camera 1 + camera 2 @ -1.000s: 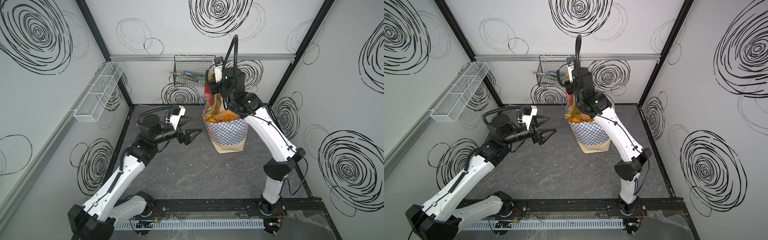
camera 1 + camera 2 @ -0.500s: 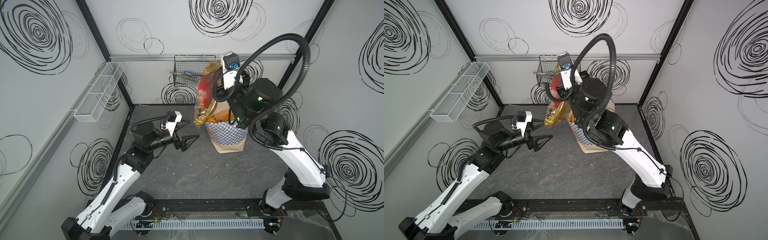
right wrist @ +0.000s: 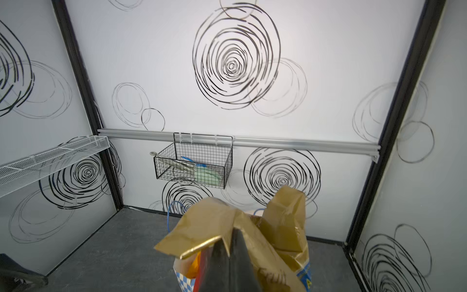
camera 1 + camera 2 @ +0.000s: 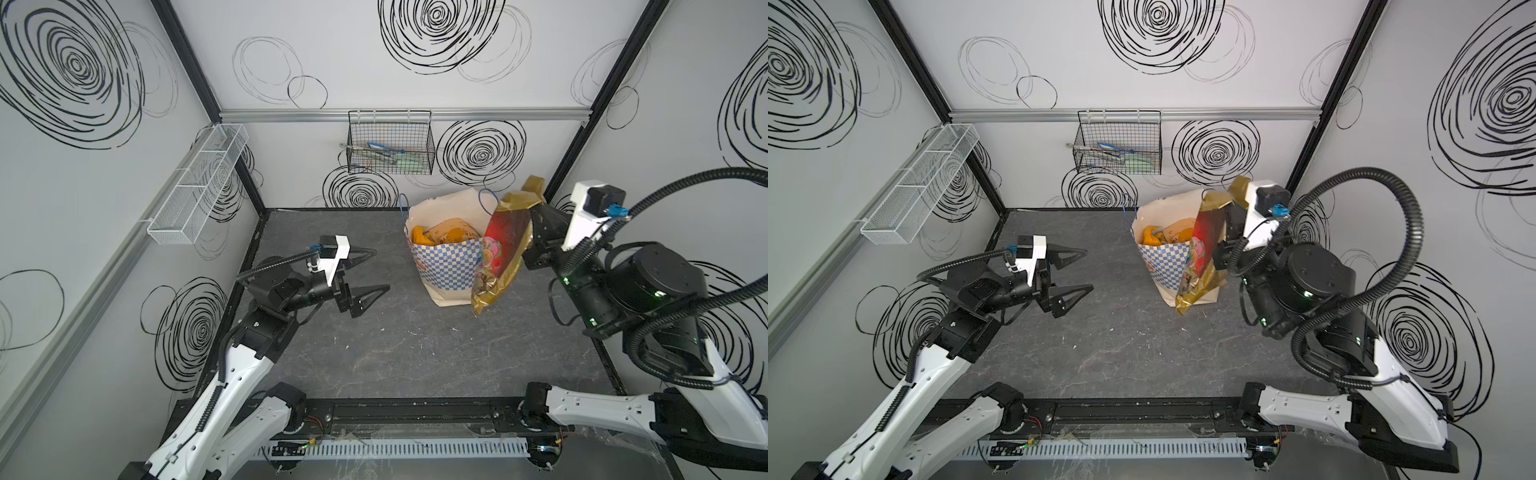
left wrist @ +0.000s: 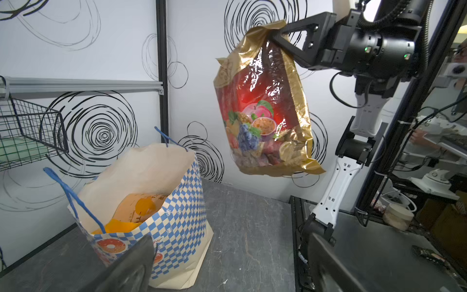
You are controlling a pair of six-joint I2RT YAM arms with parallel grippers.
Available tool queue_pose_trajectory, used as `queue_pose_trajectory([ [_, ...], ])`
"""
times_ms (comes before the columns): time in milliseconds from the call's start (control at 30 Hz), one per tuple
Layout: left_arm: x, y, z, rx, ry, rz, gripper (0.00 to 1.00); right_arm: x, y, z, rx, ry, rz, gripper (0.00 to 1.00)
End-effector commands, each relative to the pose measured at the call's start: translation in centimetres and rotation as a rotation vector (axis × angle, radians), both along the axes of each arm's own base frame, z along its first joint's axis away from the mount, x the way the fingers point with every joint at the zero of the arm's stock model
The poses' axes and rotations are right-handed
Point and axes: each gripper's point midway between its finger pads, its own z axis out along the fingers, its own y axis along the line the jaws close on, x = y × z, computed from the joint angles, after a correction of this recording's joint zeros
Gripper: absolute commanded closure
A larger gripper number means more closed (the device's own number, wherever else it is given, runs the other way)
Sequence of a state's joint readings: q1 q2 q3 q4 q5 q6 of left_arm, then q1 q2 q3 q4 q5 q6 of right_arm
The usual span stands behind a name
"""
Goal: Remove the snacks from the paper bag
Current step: 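Lower the gold snack bag onto the table nearer the robot and release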
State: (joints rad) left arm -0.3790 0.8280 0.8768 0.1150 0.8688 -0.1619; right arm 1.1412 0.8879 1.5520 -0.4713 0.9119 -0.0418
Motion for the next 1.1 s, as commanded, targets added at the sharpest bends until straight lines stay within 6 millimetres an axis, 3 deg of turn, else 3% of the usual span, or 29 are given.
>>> queue_pose_trajectory([
  [0,-1.2,-1.5,-1.5,0.083,-0.043,-0.048,0.04,-0.5,-2.8,-3.5,0.141,0.099,-0.065,1.00],
  [200,-4.4,-6.2,-7.7,0.326,0.018,-0.197,0.04,-0.7,-3.3,-12.7,0.105,0.277,-0.107,1.00],
  [267,-5.2,-7.4,-10.1,0.410,0.023,-0.212,0.04,-0.6,-2.9,-15.4,0.082,0.321,-0.117,1.00],
  [367,-6.0,-8.2,-11.9,0.486,0.011,-0.221,0.04,-0.1,-1.9,-19.4,0.028,0.374,-0.115,1.00],
  [500,-6.3,-8.1,-11.2,0.463,-0.014,-0.221,0.04,1.5,-0.2,-25.0,-0.039,0.472,-0.080,1.00],
  [700,-6.1,-7.0,-9.4,0.399,-0.065,-0.174,0.04,3.3,1.6,-31.6,0.022,0.617,0.038,1.00],
  [1067,-5.0,-5.9,-8.1,0.336,-0.072,-0.148,0.04,3.4,6.6,-37.1,0.138,0.738,0.239,1.00],
])
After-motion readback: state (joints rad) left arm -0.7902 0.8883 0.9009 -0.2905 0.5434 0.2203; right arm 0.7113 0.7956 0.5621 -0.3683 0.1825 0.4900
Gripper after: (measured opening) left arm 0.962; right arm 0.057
